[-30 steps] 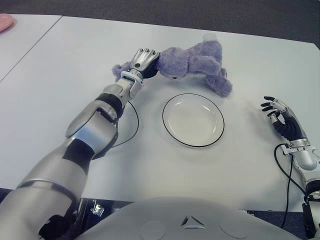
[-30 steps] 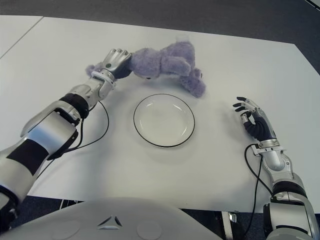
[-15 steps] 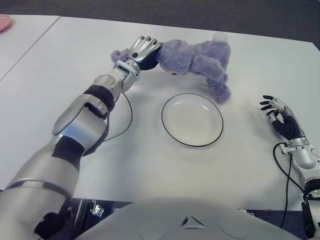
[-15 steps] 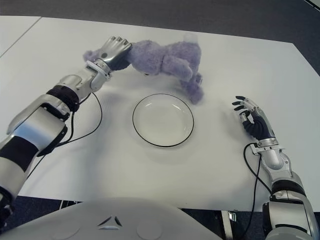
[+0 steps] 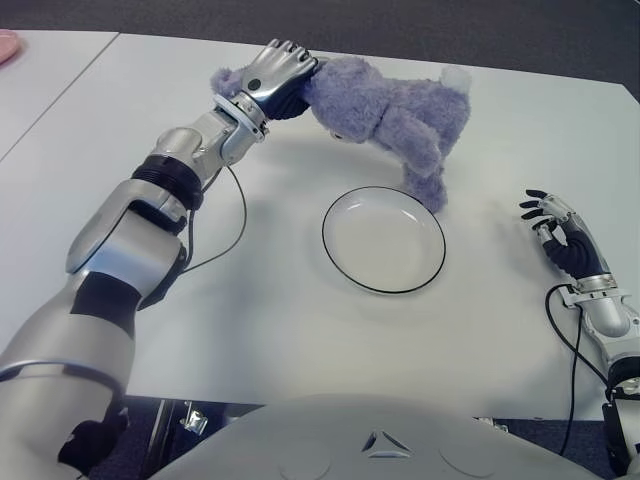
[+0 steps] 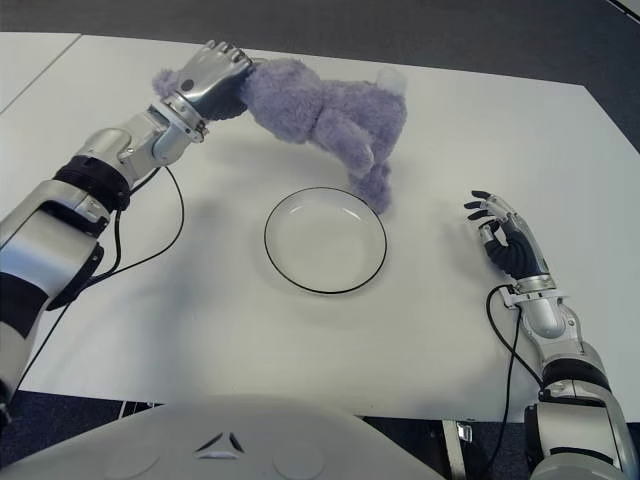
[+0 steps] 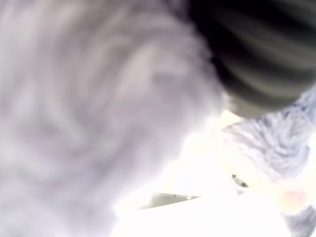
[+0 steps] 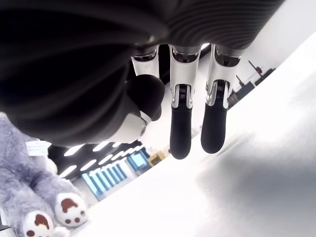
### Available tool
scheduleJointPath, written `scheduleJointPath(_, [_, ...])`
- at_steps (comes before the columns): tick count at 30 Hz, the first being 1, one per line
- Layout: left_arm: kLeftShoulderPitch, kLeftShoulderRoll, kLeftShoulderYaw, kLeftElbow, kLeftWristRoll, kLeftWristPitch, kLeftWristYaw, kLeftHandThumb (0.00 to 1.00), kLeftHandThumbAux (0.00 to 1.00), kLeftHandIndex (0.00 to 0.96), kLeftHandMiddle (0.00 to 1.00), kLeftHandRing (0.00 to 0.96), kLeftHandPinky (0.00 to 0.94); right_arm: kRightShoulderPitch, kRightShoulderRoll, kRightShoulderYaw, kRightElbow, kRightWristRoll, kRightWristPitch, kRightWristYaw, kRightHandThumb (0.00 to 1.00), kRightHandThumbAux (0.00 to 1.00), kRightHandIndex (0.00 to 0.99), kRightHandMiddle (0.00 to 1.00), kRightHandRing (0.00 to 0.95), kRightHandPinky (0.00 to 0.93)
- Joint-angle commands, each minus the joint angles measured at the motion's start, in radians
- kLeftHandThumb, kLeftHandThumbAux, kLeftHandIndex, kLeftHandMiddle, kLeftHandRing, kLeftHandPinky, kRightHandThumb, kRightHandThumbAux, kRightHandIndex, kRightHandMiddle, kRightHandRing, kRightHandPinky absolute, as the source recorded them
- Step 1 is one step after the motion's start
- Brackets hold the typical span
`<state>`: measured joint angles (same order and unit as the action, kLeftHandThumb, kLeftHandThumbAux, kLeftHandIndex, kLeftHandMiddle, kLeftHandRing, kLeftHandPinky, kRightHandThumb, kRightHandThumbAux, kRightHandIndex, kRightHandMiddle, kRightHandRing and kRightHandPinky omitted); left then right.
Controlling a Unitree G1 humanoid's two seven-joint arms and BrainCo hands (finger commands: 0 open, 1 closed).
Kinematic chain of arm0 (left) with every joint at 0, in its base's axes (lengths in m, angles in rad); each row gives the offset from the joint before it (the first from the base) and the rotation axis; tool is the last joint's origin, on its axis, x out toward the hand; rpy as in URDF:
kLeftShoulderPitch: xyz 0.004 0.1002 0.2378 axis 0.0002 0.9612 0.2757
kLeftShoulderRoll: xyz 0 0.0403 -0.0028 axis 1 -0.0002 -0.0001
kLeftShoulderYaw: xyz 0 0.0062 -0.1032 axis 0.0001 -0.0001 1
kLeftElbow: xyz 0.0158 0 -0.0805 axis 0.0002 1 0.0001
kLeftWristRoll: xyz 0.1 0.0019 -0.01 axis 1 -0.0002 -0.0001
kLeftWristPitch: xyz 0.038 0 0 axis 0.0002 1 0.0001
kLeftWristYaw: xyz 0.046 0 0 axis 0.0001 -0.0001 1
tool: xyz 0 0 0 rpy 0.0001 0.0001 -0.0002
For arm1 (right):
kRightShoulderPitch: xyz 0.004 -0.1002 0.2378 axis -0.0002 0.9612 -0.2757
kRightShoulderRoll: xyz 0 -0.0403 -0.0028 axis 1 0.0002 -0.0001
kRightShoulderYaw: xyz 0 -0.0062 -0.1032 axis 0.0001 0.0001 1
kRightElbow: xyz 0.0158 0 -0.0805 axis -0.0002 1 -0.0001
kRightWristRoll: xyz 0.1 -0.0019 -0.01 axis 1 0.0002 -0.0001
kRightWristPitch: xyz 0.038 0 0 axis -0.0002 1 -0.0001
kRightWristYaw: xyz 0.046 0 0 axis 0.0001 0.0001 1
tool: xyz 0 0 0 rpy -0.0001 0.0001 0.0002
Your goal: Put the doll into the plate.
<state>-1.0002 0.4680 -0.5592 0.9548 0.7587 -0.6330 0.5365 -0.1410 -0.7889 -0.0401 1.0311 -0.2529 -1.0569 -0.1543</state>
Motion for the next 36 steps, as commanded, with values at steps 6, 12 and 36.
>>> scheduleJointPath(6, [0.172,0.041,0.099,-0.221,-0.104,-0.029,-0.122,0.714,0.708,0.442,0.875,0.854,0.833,0.086,0.2,0.074,0.072,-0.033,0.057,-0.001,1.0,0.736,0.242,0.135,0.332,0.417])
scheduleJointPath(12, [0.203,0.047,0.132,-0.296,-0.109,-0.001,-0.173,0.714,0.707,0.442,0.887,0.864,0.849,0.084,0.197,0.077,0.073,-0.031,0.057,0.003,1.0,0.736,0.246,0.133,0.33,0.417])
scheduleJointPath(36, [0.445,0.081,0.197,-0.611,-0.085,0.039,-0.298,0.717,0.706,0.441,0.878,0.867,0.847,0.088,0.193,0.085,0.079,-0.025,0.046,0.002,1.0,0.737,0.258,0.138,0.332,0.417])
